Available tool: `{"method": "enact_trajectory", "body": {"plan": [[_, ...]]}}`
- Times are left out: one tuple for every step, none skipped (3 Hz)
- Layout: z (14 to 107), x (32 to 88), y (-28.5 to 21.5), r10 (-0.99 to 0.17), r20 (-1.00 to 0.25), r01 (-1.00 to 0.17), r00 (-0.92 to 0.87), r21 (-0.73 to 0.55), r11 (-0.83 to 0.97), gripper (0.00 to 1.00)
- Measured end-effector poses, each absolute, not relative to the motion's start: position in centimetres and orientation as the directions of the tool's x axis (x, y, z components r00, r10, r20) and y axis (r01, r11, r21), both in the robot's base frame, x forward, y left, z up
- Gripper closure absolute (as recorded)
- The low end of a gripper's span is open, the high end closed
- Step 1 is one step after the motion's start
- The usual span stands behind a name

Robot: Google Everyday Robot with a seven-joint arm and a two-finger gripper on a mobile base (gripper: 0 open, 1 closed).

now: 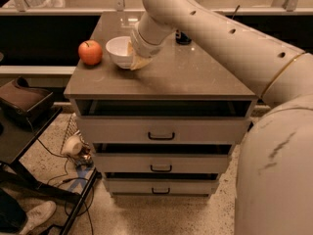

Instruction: Move white bowl near apple

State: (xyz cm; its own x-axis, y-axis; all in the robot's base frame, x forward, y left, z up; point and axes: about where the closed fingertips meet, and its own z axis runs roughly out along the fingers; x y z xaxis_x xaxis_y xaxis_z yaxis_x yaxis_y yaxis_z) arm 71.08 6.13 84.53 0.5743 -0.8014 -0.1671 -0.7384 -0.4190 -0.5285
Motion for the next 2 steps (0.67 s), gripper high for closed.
{"method": "enact_trajectory", "body": {"plan": [[84.44,71.14,6.3,-0.8,-0.168,-0.737,0.576,-0.53,-0.419,0.82],[84.2,71.1,6.41,-0.799,-0.169,-0.738,0.577,-0.527,-0.422,0.59]]}}
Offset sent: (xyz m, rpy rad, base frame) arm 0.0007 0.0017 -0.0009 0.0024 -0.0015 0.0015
